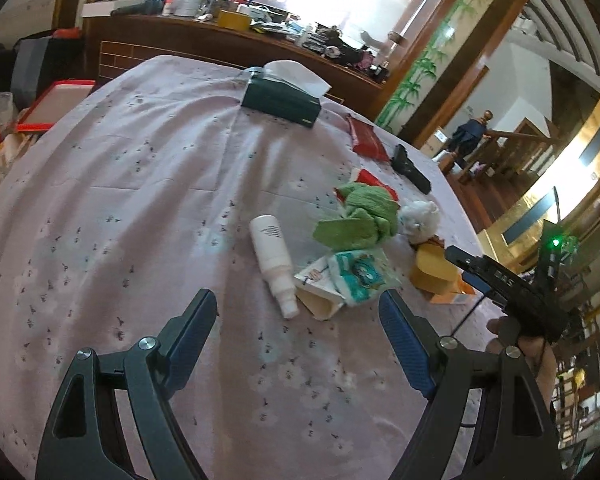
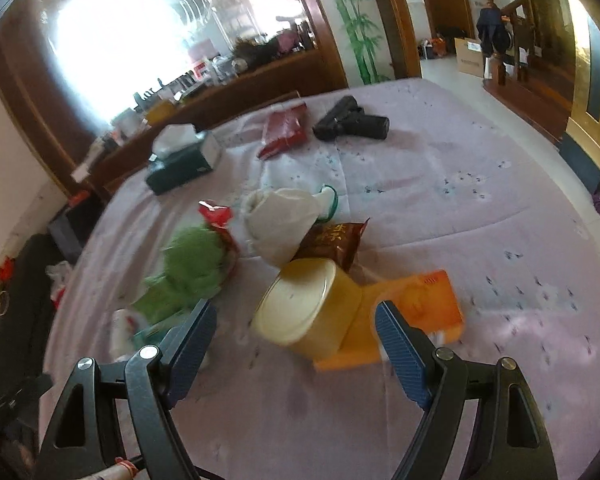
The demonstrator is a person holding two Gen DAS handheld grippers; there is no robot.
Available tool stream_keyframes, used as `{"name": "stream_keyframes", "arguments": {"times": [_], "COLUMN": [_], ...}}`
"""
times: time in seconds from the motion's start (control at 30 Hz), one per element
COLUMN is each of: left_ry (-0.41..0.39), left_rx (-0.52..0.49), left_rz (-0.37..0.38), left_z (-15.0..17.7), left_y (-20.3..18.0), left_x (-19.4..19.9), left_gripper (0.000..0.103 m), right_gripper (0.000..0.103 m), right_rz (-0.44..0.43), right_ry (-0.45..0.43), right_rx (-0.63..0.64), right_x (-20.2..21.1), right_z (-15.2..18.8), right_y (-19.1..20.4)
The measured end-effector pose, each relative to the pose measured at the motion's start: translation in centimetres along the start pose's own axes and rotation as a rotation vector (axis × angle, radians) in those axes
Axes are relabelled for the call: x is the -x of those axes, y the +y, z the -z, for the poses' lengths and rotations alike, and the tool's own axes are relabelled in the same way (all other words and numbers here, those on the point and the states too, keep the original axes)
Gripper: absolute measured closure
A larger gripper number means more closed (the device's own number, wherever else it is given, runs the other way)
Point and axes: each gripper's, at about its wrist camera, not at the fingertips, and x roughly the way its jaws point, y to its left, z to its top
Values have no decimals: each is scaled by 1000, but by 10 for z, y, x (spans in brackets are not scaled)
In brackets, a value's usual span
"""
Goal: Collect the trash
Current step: 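Grasp the white spray bottle with the left tool while the right tool grasps the yellow round tin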
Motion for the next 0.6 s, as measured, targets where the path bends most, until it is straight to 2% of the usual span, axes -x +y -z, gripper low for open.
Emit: {"name": "stream_keyframes", "arguments": {"times": [0.17, 0.4, 0.5, 0.53, 0.6], "left_ry": [-2, -1, 50, 69, 110], "left_rx": [-15, -36, -9, 1, 30], "left_rz": [-33, -70, -56, -56, -86], "left_z": [-4, -7, -11, -13, -18], "left_y": [-4, -9, -4, -2, 3], "left_x": [-1, -9, -28, -36, -55], "left_gripper": [21, 21, 21, 21, 21], "right_gripper": [18, 13, 14, 22, 23], "right_rz": [58, 205, 238, 247, 241], "right_ry": [25, 23, 40, 44, 49], "right_rx": [2, 99, 166, 186, 222], "right_x": [-26, -47, -49, -48, -44], "right_z": [-3, -2, 1, 2, 5], "right_y": [7, 30, 35, 36, 36]}}
